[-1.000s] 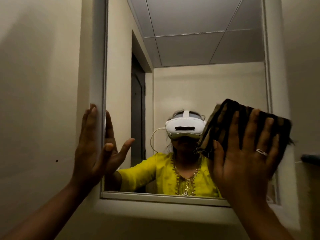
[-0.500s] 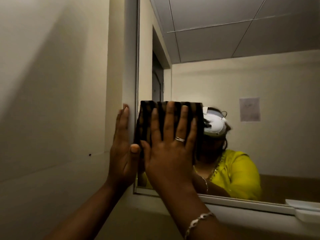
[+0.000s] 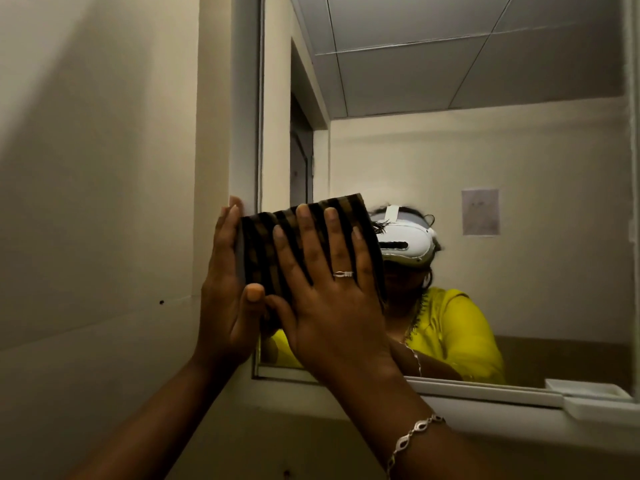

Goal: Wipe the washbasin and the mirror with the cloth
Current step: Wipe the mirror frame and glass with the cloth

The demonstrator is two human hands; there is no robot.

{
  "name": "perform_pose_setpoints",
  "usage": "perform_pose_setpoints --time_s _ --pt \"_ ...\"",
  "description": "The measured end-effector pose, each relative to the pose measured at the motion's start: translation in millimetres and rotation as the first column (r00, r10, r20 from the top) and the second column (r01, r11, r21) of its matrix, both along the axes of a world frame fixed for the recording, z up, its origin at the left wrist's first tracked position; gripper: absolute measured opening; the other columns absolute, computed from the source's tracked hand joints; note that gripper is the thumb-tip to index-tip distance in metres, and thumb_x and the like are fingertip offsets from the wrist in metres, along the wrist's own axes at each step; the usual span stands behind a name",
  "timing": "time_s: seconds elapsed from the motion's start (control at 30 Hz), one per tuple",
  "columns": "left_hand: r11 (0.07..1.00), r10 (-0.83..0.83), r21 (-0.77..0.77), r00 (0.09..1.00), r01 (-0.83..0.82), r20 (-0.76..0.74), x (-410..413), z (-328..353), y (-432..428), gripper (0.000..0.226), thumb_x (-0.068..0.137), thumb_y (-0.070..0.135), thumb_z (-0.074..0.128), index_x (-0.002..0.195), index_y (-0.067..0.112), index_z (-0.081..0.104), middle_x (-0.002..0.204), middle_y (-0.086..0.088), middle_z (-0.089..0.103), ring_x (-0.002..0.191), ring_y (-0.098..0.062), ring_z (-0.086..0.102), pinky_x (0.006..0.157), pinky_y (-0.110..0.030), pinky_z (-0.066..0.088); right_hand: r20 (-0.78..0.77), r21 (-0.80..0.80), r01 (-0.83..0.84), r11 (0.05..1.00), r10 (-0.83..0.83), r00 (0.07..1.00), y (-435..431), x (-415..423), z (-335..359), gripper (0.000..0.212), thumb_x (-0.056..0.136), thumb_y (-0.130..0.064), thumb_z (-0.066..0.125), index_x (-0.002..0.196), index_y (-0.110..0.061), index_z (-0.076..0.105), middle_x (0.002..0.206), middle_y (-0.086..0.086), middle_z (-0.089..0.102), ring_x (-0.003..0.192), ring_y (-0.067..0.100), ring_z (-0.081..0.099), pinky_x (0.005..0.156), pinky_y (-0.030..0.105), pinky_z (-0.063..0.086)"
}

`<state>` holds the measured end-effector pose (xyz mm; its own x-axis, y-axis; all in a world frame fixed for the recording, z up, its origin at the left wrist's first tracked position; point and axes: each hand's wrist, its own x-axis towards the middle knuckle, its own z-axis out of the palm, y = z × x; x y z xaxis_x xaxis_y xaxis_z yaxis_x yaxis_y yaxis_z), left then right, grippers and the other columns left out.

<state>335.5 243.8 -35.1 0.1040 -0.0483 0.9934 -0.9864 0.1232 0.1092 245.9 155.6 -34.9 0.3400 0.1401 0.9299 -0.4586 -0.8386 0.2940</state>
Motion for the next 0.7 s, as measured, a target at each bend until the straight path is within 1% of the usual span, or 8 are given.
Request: perform_pose_setpoints --time_s 0.07,0.1,0.17,0.27,0.37,0.5,0.6,0.7 --pt "0.999 0.042 0.008 0.999 -0.042 0.022 1 0 0 0.098 0.083 0.074 0.019 0.143 -0.003 0.013 0.154 -0.016 0.017 0.144 -0.024 0.020 0.116 -0.046 0.024 -0.005 0.005 -0.008 1.000 0.008 1.000 -6 -7 -2 0.063 0.091 -0.050 0.031 0.146 -0.019 0.022 0.154 0.011 0.019 0.142 0.033 0.014 0.112 0.046 0.011" --pt "0.998 0.066 0.010 0.997 -0.066 0.037 2 0 0 0.095 0.084 0.073 0.019 0.143 -0.002 0.012 0.154 -0.015 0.017 0.144 -0.024 0.019 0.116 -0.046 0.024 -0.002 0.011 -0.009 1.000 0.009 1.000 -10 -11 -4 0.063 0.091 -0.050 0.032 0.146 -0.019 0.022 0.154 0.011 0.019 0.142 0.033 0.014 0.112 0.046 0.011" --pt "0.994 0.103 0.012 0.993 -0.104 0.056 4 -1 1 0.090 0.086 0.070 0.019 0.143 0.002 0.011 0.154 -0.014 0.017 0.143 -0.027 0.020 0.114 -0.052 0.026 0.015 0.013 -0.009 1.000 0.009 1.000 -17 -19 -7 0.063 0.092 -0.050 0.033 0.146 -0.020 0.024 0.154 0.010 0.020 0.142 0.033 0.015 0.112 0.046 0.013" --pt "0.992 0.126 0.022 0.990 -0.128 0.066 5 0 1 0.083 0.086 0.070 0.020 0.143 0.010 0.009 0.155 -0.015 0.016 0.139 -0.039 0.026 0.104 -0.065 0.033 0.034 0.013 0.005 1.000 -0.005 0.999 -30 -33 -12 0.062 0.092 -0.050 0.034 0.145 -0.020 0.025 0.154 0.010 0.022 0.141 0.033 0.016 0.112 0.046 0.014" --pt "0.982 0.184 0.028 0.978 -0.188 0.093 7 -1 0 0.082 0.087 0.068 0.020 0.143 0.009 0.008 0.154 -0.016 0.014 0.138 -0.042 0.026 0.101 -0.067 0.035 0.047 0.012 0.025 1.000 -0.025 0.999 -44 -46 -14 0.062 0.092 -0.051 0.032 0.145 -0.020 0.024 0.154 0.009 0.020 0.141 0.033 0.015 0.113 0.046 0.013" --pt "0.967 0.252 0.021 0.963 -0.255 0.095 11 -2 -1 0.084 0.088 0.067 0.018 0.144 0.005 0.010 0.154 -0.017 0.015 0.140 -0.039 0.023 0.103 -0.065 0.034 0.075 0.028 0.046 0.999 -0.048 0.996 -66 -70 -19 0.062 0.092 -0.052 0.032 0.146 -0.021 0.023 0.154 0.008 0.016 0.142 0.031 0.012 0.114 0.047 0.014" --pt "0.957 0.289 -0.001 0.952 -0.290 0.100 16 -5 -2 0.083 0.088 0.067 0.019 0.145 0.007 0.012 0.155 -0.016 0.017 0.141 -0.034 0.022 0.106 -0.062 0.034 0.093 0.059 0.057 0.997 -0.063 0.994 -85 -93 -21 0.063 0.092 -0.051 0.030 0.146 -0.021 0.020 0.154 0.008 0.013 0.143 0.029 0.009 0.114 0.048 0.012" --pt "0.945 0.326 -0.038 0.938 -0.324 0.119 25 -7 -4 0.076 0.089 0.064 0.021 0.147 0.015 0.011 0.156 -0.009 0.017 0.143 -0.025 0.020 0.113 -0.048 0.029 0.122 0.088 0.083 0.993 -0.093 0.988 -104 -116 -22 0.062 0.092 -0.051 0.026 0.145 -0.018 0.023 0.153 0.011 0.018 0.142 0.033 0.014 0.114 0.049 0.013"
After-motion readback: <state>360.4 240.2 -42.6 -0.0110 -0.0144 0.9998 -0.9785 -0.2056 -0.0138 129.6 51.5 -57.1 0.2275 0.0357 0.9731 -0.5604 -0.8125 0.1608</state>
